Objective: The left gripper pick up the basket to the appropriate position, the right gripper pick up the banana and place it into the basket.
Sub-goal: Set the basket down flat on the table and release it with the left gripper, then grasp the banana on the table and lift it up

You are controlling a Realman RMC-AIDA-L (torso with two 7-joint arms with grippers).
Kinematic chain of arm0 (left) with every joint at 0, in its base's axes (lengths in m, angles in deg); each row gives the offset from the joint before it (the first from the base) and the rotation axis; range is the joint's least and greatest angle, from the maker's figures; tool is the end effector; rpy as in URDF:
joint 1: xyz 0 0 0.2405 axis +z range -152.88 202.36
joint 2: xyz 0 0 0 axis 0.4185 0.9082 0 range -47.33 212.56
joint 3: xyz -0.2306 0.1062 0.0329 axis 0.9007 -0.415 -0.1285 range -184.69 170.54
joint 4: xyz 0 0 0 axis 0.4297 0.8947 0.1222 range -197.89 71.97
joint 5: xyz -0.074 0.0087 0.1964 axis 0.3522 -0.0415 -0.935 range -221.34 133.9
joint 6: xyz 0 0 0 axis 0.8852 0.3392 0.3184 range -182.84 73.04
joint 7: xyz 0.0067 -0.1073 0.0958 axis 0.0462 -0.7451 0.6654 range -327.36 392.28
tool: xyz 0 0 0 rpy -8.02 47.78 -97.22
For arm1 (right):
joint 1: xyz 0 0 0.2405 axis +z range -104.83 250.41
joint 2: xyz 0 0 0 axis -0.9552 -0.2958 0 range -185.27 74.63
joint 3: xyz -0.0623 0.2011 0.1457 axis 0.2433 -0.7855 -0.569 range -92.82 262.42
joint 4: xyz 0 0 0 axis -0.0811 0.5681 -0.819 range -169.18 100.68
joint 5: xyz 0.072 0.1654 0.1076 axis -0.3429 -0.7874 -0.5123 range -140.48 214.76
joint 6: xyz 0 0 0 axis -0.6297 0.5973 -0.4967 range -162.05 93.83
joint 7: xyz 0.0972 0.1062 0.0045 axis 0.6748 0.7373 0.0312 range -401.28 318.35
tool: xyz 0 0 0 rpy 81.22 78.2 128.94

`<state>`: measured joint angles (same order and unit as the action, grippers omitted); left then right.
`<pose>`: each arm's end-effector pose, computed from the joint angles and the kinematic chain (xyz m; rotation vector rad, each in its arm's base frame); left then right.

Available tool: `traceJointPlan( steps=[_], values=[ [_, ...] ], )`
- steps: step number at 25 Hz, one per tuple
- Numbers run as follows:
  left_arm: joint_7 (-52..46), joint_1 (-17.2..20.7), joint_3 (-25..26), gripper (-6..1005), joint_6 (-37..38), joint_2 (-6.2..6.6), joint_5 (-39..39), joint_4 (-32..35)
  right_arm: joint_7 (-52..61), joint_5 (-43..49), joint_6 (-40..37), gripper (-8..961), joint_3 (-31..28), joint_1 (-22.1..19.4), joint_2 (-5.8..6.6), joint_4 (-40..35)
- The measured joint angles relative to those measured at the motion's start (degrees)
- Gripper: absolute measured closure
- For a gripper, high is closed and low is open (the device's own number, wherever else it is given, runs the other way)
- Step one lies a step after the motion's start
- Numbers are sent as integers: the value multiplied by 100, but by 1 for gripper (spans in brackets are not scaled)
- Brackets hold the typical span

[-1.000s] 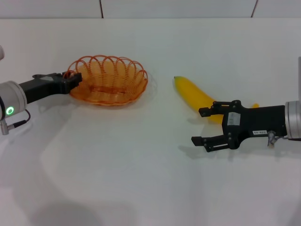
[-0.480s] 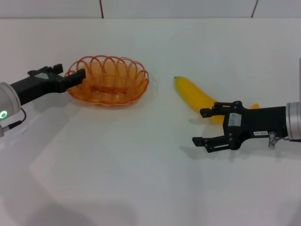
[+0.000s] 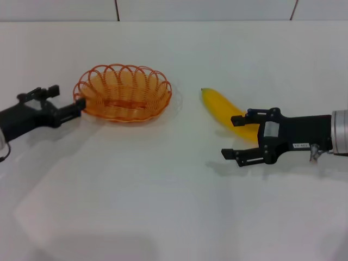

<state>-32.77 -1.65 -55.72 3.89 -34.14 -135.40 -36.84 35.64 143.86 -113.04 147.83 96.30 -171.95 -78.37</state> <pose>-0.3289 0.3562 -0.0011 -2.2415 -0.7252 -0.5107 0.2758 0.3194 -0.0161 -2.8143 0.4363 0.4014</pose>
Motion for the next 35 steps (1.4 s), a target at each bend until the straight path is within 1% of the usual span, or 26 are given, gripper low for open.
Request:
traceJointPlan(
  steps=[6,8,9,11,13,16,19,21,23,25,26,30,35],
  values=[
    [219,541,-128,171,618,49,-68,454,-19,-121,-27,71,36,-13,0,-132],
    [256,655,-127,171,945,144,-90,475,21,-104,-3,71,36,-13,0,-233],
    [252,670,-127,171,1013,175,-99,475,45,-91,5,71,35,-25,0,-328],
    [233,732,-103,171,1316,280,-136,458,112,-71,34,72,47,-76,-21,-595],
    [233,765,-90,171,1411,306,-140,457,268,-29,149,72,101,-144,-39,-848],
    [250,811,-119,171,1438,311,-147,472,770,252,573,72,396,-272,-43,-1319],
    [270,856,-97,171,1440,302,-148,479,1502,763,1058,71,1000,-417,-51,-1937],
    [272,884,-89,171,1442,304,-148,479,2017,1163,1252,71,1389,-497,-52,-2339],
    [273,920,-101,171,1448,309,-148,479,2483,1576,1365,71,1651,-540,-53,-2631],
    [274,949,-100,171,1450,313,-148,482,3144,2175,1421,72,1990,-550,-53,-3010],
    [275,965,-91,171,1451,318,-149,483,3144,2175,1421,72,1990,-550,-53,-3010],
    [276,977,-97,171,1430,334,-148,487,3665,2734,1404,72,2194,-521,-53,-3267],
    [279,971,-127,170,1415,336,-159,484,4149,3263,1362,72,2349,-400,-48,-3307]
  ],
)
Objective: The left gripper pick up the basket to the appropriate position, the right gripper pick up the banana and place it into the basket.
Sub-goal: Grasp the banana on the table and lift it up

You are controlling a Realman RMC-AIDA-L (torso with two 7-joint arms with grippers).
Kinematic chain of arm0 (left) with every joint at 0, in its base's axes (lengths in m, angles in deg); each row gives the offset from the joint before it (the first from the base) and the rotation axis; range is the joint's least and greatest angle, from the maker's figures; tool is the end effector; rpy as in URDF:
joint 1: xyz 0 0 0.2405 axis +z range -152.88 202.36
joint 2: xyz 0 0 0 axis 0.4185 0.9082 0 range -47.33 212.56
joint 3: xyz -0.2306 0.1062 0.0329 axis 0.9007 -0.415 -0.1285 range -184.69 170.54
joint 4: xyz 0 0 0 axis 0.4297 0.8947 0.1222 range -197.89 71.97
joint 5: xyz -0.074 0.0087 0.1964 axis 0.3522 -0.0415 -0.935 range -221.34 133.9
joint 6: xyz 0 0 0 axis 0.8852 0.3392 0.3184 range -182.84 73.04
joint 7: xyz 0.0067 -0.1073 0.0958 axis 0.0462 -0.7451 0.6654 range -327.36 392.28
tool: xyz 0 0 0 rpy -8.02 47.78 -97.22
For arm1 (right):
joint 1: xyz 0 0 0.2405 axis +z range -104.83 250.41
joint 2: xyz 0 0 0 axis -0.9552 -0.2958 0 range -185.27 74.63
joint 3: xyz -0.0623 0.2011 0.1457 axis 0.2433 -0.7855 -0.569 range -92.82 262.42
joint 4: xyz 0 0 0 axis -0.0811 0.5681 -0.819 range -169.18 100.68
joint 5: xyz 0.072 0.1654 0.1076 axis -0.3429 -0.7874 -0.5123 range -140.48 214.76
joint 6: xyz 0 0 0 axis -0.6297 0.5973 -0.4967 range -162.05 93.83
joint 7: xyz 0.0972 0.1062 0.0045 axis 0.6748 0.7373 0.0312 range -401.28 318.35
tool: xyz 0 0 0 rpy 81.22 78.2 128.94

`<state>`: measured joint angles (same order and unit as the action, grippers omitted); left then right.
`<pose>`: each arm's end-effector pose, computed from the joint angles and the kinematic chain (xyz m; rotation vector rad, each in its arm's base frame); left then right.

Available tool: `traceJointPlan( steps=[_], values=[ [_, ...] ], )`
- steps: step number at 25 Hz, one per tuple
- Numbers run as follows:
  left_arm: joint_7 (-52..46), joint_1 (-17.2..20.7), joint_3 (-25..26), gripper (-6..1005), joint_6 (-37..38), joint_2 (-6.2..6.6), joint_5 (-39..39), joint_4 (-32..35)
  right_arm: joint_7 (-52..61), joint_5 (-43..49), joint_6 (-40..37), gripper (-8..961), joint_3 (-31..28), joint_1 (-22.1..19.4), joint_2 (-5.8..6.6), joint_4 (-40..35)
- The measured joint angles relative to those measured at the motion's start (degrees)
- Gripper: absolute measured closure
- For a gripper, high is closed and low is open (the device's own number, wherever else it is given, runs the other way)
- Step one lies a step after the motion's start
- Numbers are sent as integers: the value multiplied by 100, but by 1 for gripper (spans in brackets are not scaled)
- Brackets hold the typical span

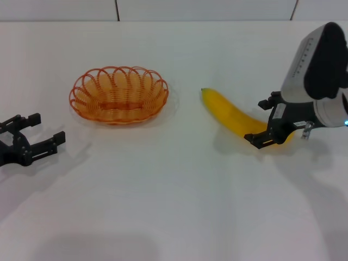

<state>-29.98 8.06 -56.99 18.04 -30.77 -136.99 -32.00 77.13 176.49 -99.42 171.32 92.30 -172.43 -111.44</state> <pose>-0.3566 0.2974 0.0276 -2.3583 -0.6307 -0.5252 0.2338 0.3440 -0.0103 -2.6199 0.3835 -0.3341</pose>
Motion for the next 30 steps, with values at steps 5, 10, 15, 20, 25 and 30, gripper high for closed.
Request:
traceJointPlan(
  steps=[5,10,15,20,25,30],
  values=[
    [3,-1,11,170,0,2,-6,-4,312,333,-29,71,214,140,6,40],
    [4,-26,0,170,0,2,-7,-8,372,386,-139,72,274,237,6,42],
    [17,-38,25,170,0,0,-7,-11,521,522,-208,71,309,317,8,61],
    [58,-52,44,170,0,-20,-7,-11,649,680,-218,71,345,441,2,185],
    [74,-54,50,170,0,-30,-7,-11,711,704,-233,72,355,595,8,367],
    [75,-68,53,170,0,-33,-7,-11,752,827,-306,72,360,675,11,431]
  ],
)
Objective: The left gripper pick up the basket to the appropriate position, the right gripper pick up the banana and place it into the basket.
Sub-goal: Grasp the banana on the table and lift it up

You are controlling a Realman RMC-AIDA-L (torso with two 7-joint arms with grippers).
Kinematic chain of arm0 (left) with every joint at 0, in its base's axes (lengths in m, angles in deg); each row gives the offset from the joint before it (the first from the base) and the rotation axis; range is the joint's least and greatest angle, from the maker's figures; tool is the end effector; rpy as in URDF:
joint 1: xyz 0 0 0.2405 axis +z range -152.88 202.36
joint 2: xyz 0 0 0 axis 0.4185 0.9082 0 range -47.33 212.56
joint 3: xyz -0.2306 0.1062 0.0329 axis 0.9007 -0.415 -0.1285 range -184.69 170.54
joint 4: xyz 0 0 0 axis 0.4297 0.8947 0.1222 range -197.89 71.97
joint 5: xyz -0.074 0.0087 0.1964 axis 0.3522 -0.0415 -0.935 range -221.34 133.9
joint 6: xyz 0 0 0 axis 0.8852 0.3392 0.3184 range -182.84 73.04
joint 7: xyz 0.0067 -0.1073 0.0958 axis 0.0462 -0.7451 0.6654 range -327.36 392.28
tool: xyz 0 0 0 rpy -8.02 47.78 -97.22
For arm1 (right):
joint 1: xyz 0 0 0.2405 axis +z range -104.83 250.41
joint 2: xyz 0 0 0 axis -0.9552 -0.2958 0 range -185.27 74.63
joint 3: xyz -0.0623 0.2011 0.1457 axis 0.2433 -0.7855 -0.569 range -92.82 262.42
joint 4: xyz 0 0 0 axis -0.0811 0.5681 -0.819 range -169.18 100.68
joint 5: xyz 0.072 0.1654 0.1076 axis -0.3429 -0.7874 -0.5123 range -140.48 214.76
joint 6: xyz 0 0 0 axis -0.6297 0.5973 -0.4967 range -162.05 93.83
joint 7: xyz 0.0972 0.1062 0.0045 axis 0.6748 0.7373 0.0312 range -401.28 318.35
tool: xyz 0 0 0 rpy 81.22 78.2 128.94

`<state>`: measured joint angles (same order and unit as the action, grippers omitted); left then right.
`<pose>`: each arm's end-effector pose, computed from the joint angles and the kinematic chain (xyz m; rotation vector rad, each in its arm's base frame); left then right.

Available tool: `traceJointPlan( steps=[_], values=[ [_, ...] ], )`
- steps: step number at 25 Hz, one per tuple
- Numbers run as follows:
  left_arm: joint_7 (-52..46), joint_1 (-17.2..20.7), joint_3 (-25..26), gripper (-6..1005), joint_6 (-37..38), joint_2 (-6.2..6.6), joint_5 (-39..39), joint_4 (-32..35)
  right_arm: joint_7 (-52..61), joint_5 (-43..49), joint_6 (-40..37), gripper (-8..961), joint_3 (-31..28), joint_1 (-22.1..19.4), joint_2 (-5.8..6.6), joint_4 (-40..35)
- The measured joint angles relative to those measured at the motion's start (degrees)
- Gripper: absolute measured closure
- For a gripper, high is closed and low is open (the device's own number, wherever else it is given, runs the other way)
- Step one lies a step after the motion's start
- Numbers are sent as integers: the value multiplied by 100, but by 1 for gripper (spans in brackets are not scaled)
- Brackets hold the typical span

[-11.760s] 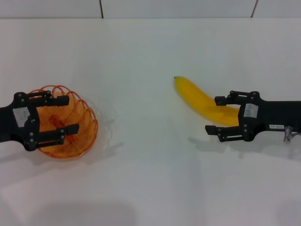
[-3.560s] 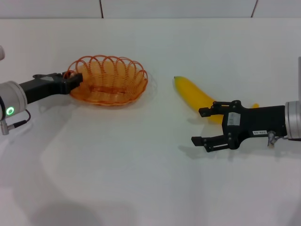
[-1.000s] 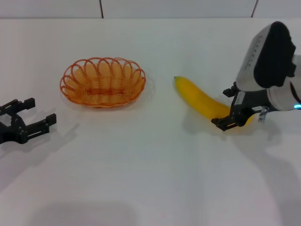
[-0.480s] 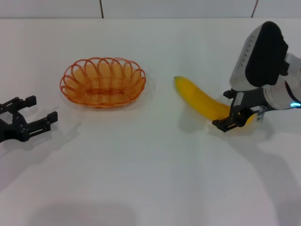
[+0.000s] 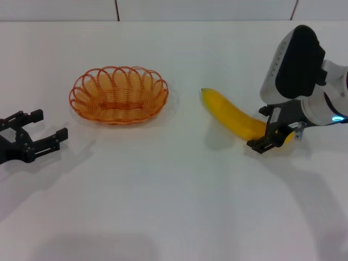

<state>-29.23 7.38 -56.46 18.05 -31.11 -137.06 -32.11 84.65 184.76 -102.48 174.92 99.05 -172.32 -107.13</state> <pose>-0.3526 0.3013 0.0261 -2.3585 -0.6089 -0.5336 0.2270 0.3551 -0.0243 -2.6311 0.3900 -0.5437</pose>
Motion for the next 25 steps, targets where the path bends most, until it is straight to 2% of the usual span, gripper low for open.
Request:
traceJointPlan(
  steps=[14,19,25],
  values=[
    [-4,-38,-7,171,-102,-4,0,-25,286,49,-67,125,20,166,18,138],
    [-2,-48,-17,171,-113,-16,0,-27,393,164,-131,317,3,179,16,115],
    [-1,-28,-6,170,-115,-23,0,-17,388,130,-134,381,-68,95,21,-167]
  ],
)
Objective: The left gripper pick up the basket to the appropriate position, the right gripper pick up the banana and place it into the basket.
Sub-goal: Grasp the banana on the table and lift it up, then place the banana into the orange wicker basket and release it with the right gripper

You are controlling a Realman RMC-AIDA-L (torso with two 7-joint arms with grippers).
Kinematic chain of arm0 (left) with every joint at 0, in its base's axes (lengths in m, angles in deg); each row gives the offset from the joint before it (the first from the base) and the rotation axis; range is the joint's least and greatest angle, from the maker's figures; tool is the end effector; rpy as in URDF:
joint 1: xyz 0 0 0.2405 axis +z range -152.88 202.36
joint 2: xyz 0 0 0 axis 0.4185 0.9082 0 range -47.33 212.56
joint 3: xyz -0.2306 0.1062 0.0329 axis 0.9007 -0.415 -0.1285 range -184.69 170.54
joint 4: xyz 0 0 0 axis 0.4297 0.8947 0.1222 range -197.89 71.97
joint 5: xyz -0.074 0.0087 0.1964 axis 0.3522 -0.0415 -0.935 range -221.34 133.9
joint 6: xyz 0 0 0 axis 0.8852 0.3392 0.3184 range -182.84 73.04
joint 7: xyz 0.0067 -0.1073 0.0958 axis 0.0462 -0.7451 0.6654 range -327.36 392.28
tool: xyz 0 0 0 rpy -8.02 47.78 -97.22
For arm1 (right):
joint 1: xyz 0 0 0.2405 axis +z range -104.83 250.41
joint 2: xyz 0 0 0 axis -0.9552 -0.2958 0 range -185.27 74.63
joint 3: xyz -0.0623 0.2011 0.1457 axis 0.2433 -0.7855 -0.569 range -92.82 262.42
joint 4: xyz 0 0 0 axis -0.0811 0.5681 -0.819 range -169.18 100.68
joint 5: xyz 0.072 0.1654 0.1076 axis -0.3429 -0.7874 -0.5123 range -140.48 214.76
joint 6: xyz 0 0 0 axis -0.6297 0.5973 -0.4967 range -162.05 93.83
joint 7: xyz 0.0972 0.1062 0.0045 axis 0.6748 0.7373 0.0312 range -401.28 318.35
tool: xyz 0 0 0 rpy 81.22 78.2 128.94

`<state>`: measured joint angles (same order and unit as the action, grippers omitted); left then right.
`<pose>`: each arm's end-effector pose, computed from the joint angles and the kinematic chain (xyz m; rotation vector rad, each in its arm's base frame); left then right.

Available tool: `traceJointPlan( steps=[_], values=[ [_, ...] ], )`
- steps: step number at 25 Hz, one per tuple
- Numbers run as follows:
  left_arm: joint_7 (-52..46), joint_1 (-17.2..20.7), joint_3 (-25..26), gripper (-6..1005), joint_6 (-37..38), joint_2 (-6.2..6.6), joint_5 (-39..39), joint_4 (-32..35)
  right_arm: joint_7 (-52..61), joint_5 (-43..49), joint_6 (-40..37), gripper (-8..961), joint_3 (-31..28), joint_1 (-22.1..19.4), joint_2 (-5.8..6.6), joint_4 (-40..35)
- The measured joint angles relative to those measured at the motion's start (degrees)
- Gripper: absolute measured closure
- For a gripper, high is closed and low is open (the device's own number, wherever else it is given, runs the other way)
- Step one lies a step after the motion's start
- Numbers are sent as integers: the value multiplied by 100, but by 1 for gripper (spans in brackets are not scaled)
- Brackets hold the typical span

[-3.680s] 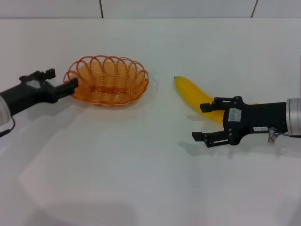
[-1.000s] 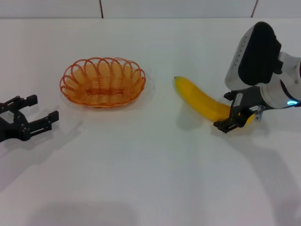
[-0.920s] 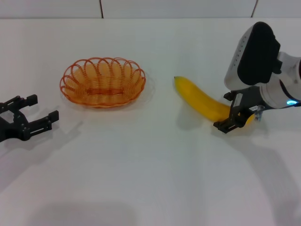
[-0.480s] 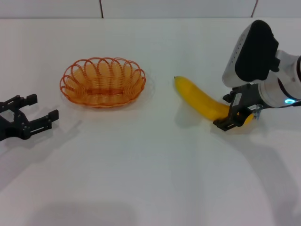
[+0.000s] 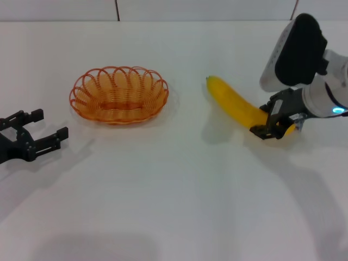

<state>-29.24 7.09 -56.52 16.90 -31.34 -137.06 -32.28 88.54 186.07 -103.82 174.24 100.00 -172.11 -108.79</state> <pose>-0.3530 0.3037 0.0242 -2.3498 -0.6155 -0.5223 0.2190 0.3604 -0.0167 -2.5940 0.4356 -0.5356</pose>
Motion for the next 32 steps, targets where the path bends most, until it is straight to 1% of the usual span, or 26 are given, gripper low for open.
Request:
traceJointPlan(
  steps=[5,8,12,15,18,23,28,32],
  values=[
    [17,25,5,170,0,-5,6,6,-35,-24,-3,435,-100,-256,-5,-492],
    [61,36,5,170,4,-15,27,2,-128,-192,44,432,-145,-478,-15,-914],
    [103,79,5,170,8,-30,47,-5,-646,-980,117,429,-180,-628,-18,-1188],
    [107,84,5,171,8,-30,52,-7,-1010,-1491,278,427,-167,-604,-23,-1185],
    [107,83,5,171,8,-32,58,-9,-1229,-1836,610,424,-20,-465,-27,-1048],
    [107,65,5,171,7,-56,55,-10,-1495,-2308,1289,420,395,-96,-28,-676],
    [106,49,5,171,2,-77,32,5,-1503,-2381,1908,416,999,576,-38,131],
    [106,36,5,171,0,-84,28,11,-1424,-2385,2203,412,1412,1058,-52,755]
  ],
)
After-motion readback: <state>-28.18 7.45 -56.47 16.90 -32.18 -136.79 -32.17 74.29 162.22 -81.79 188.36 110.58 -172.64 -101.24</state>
